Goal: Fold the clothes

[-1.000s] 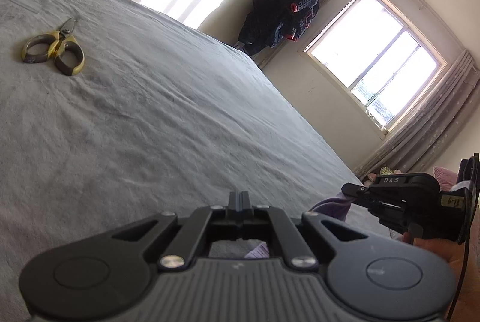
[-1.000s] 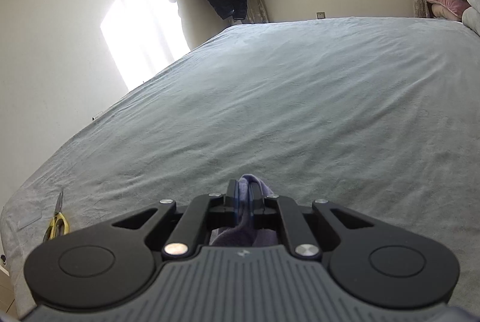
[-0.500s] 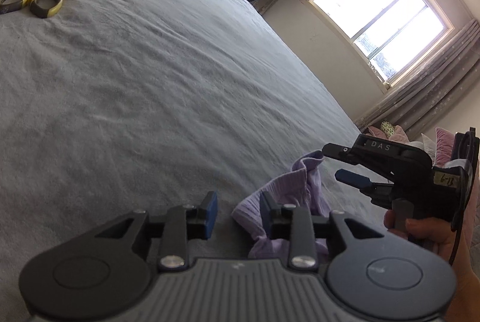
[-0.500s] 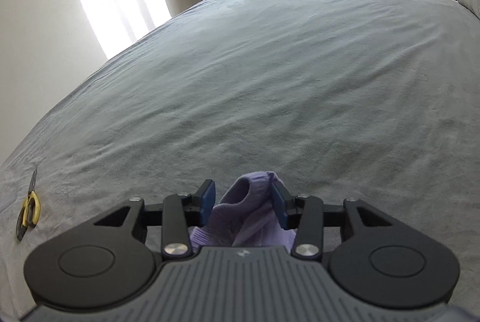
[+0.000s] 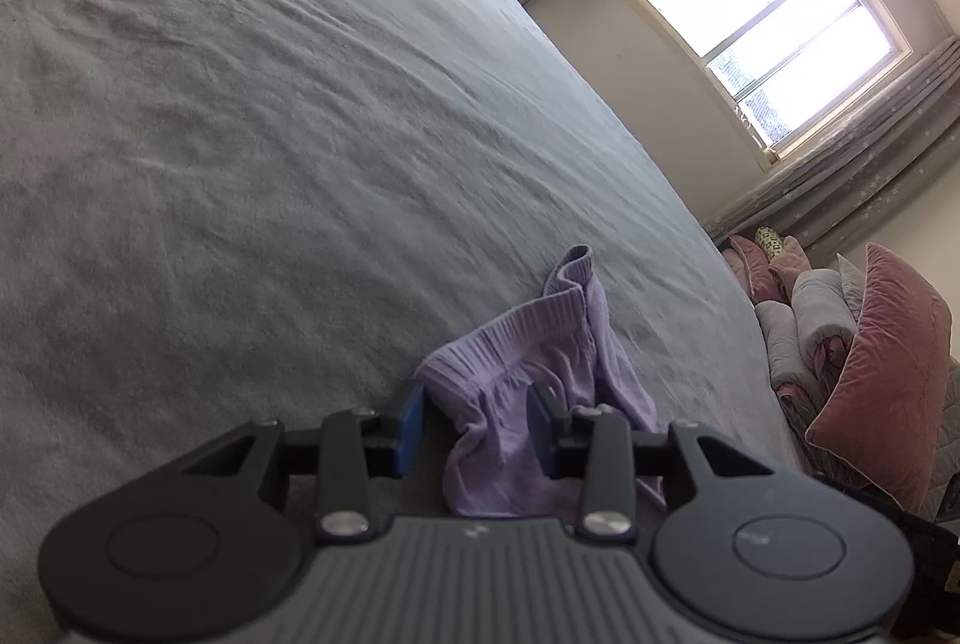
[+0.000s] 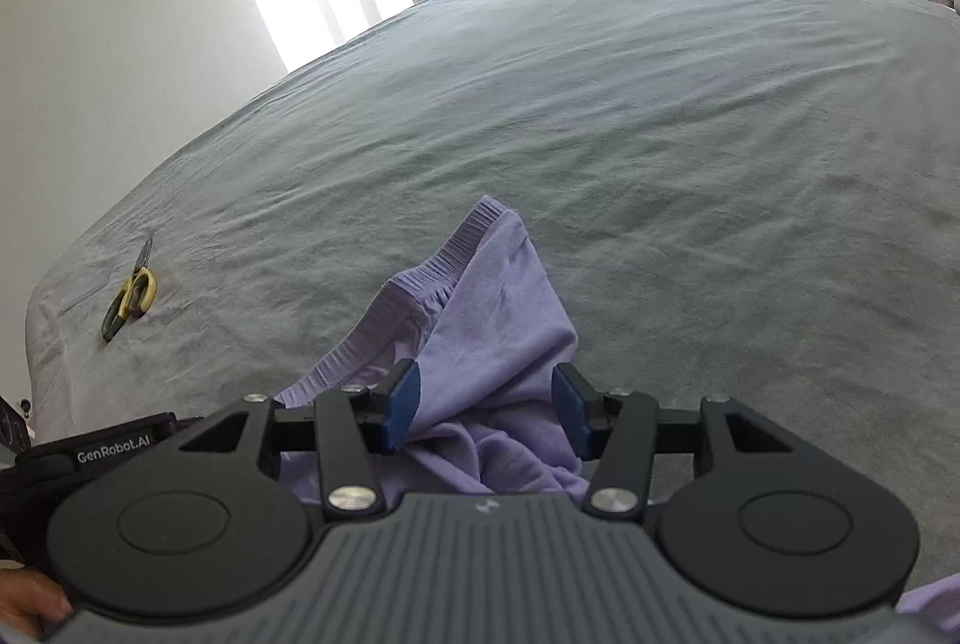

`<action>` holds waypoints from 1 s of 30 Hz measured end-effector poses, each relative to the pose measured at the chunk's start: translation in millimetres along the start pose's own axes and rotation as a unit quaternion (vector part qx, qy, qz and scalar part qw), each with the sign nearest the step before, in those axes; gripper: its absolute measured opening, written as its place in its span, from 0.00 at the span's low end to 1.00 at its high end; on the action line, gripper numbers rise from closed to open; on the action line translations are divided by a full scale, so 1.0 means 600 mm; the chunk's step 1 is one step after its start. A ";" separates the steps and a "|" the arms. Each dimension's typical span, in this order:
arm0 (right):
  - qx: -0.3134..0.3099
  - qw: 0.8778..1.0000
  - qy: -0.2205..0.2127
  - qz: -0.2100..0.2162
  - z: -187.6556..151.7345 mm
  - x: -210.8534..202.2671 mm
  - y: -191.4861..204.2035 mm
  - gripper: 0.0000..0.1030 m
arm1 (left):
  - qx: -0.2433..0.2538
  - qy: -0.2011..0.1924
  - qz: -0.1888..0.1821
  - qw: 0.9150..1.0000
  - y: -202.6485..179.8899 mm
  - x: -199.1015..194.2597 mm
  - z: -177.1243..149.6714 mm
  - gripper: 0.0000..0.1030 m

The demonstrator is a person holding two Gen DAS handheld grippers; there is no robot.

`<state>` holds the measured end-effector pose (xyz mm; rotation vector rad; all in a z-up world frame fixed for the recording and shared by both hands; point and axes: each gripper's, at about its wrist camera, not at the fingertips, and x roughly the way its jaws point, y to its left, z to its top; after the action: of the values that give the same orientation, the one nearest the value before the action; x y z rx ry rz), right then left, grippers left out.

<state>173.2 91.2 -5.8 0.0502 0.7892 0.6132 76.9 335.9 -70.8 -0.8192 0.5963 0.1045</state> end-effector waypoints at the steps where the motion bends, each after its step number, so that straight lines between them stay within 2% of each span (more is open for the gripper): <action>1: -0.005 1.000 0.002 0.004 -0.008 -0.006 0.001 0.52 | -0.001 -0.002 0.004 1.000 -0.002 0.001 -0.001 0.36; 5: -0.053 0.998 0.012 0.025 -0.033 -0.014 0.012 0.52 | 0.008 -0.012 0.027 1.000 -0.012 0.002 -0.007 0.30; 8: -0.101 0.995 0.023 0.017 -0.049 -0.001 0.022 0.45 | 0.022 -0.017 0.043 0.999 -0.021 0.004 -0.009 0.28; 10: -0.134 0.990 0.032 0.005 -0.061 0.010 0.027 0.21 | 0.026 -0.018 0.047 0.998 -0.024 0.004 -0.008 0.28; 12: -0.162 0.986 0.034 -0.008 -0.068 0.018 0.028 0.04 | 0.026 -0.018 0.048 0.998 -0.022 0.005 -0.006 0.28; 16: -0.176 0.984 0.013 -0.031 -0.061 0.004 0.018 0.03 | 0.028 -0.019 0.052 0.998 -0.021 0.005 -0.005 0.25; 20: -0.181 0.981 -0.008 -0.076 -0.031 -0.018 -0.008 0.03 | 0.030 -0.018 0.053 0.998 -0.018 0.002 -0.005 0.23; 24: -0.171 0.974 -0.025 -0.147 0.007 -0.025 -0.051 0.03 | 0.033 -0.018 0.057 0.998 -0.019 0.003 -0.004 0.23; 30: -0.164 0.950 -0.045 -0.263 0.059 0.001 -0.123 0.03 | 0.045 -0.022 0.067 0.997 -0.024 0.004 -0.008 0.23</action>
<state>234.3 36.7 -0.7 -0.4241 0.5682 0.2229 81.0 322.3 -65.2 -0.6876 0.6104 0.2149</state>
